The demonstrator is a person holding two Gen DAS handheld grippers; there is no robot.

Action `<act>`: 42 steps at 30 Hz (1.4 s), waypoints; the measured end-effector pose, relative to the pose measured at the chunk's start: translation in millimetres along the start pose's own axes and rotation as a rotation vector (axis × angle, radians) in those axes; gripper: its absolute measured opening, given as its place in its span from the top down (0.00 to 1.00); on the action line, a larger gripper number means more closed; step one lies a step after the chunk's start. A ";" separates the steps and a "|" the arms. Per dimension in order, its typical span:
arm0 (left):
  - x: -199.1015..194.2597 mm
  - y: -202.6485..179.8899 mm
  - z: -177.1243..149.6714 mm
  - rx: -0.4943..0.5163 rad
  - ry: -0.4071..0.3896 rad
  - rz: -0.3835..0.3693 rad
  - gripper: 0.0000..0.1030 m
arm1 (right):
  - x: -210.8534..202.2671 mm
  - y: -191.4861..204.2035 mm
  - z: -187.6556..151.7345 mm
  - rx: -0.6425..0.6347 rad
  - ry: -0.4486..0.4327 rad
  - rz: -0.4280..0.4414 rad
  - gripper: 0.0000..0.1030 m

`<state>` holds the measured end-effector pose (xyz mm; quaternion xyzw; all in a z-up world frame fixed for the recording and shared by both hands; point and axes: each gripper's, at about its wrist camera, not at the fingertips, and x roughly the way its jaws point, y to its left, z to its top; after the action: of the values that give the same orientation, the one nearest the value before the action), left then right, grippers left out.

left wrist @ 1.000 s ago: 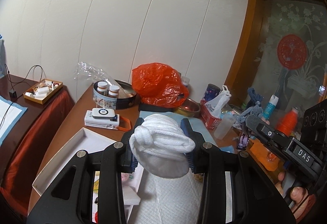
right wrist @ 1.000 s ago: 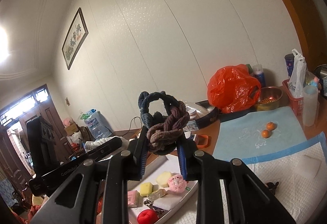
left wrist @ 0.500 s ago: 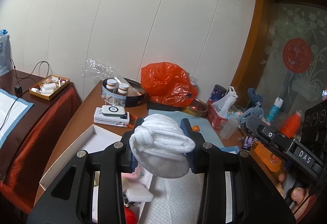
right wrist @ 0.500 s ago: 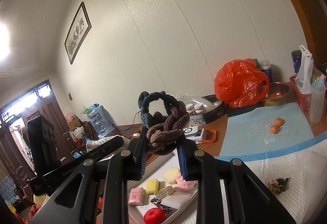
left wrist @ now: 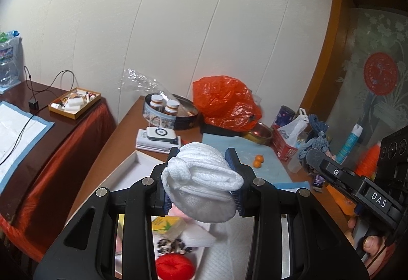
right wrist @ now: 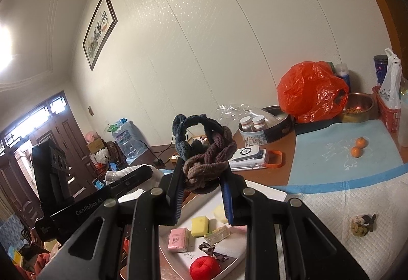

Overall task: Organize soft objects
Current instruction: 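Lift and carry the white cloth and rope toy with both tools toward the white box, then lower both tools into the white box and open them to release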

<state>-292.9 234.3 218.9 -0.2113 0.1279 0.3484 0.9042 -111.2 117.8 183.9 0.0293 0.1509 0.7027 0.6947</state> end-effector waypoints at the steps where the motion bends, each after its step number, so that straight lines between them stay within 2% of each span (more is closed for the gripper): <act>1: 0.8 2.8 -0.2 0.000 0.002 0.008 0.65 | 1.5 0.3 -1.1 0.000 0.001 -0.003 0.76; 7: 14.9 31.4 -8.7 -0.013 0.052 0.059 0.65 | 25.0 -9.4 -10.2 0.019 0.046 -0.035 0.76; 16: 51.1 65.6 -26.0 -0.009 0.140 0.131 0.65 | 78.7 -13.7 -43.3 0.053 0.190 -0.052 0.76; 28: 92.4 98.4 -33.6 -0.042 0.207 0.117 0.65 | 126.0 -9.4 -64.8 0.044 0.298 -0.082 0.75; 35: 121.9 112.0 -45.2 -0.077 0.280 0.095 0.65 | 157.6 -14.3 -82.3 0.035 0.375 -0.110 0.73; 36: 126.2 113.8 -47.0 -0.081 0.294 0.097 0.64 | 162.6 -14.7 -85.7 0.033 0.386 -0.113 0.73; 37: 130.2 115.5 -48.3 -0.079 0.305 0.106 0.57 | 167.8 -15.2 -88.9 0.032 0.393 -0.117 0.73; 38: 132.3 116.4 -49.0 -0.075 0.309 0.117 0.50 | 172.9 -14.9 -91.6 0.023 0.396 -0.120 0.69; 39: 134.2 117.9 -49.4 -0.073 0.314 0.134 0.25 | 177.5 -13.9 -94.4 0.005 0.402 -0.124 0.58; 40: 134.4 119.4 -48.7 -0.069 0.303 0.165 0.03 | 183.3 -13.1 -97.7 -0.018 0.418 -0.132 0.22; 41: 133.1 120.7 -47.4 -0.066 0.287 0.192 0.00 | 186.5 -12.9 -100.3 -0.027 0.426 -0.137 0.00; 42: 132.0 123.0 -46.9 -0.067 0.279 0.206 0.00 | 186.7 -13.2 -102.6 -0.026 0.420 -0.134 0.00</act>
<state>-285.4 370.3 91.7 -0.2732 0.2616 0.4106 0.8297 -130.3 284.0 51.4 -0.1370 0.2849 0.6475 0.6934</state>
